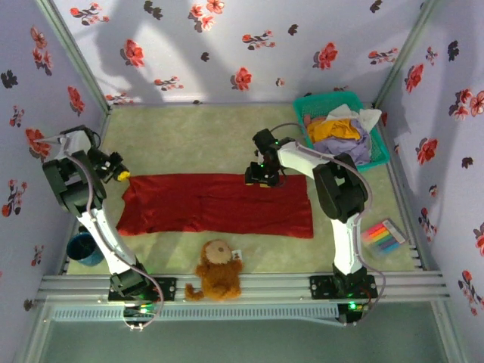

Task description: Fold and stack the t-shirts

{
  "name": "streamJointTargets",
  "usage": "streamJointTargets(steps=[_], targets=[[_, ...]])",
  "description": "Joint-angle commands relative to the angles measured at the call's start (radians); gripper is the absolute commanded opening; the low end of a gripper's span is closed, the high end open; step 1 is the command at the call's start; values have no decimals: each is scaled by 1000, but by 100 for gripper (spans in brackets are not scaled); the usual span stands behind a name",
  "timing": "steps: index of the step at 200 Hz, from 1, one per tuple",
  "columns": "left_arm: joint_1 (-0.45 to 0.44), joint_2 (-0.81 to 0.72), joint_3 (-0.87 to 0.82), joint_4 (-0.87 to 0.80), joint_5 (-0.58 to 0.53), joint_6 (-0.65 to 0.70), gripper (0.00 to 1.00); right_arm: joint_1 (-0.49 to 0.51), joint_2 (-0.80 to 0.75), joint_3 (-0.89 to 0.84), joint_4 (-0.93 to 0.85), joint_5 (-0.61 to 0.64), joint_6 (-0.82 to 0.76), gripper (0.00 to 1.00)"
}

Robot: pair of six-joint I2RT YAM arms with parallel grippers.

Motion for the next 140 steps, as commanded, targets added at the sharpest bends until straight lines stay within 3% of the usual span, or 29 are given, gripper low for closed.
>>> streamJointTargets(steps=[1, 23, 41, 75, 86, 125, 140], targets=[[3, -43, 0, 48, 52, -28, 2, -17, -3, -42, -43, 41, 13, 53], [-15, -82, -9, 71, 98, -39, 10, -18, -9, -24, -61, 48, -1, 53], [-20, -134, -12, 64, 81, -50, 33, -17, -4, -16, -71, 50, -2, 53], [-30, -276, -101, 64, -17, -81, 44, -17, 0, -33, -65, 67, 18, 53], [-29, -318, -154, 79, -5, -95, 41, -17, -2, -36, -65, 79, 26, 54], [-118, -373, -391, 171, 151, -186, 11, -17, -4, -46, -48, 103, 51, 54], [-140, -393, -488, 280, 180, -243, 2, -17, -5, -42, -45, 103, 57, 54]])
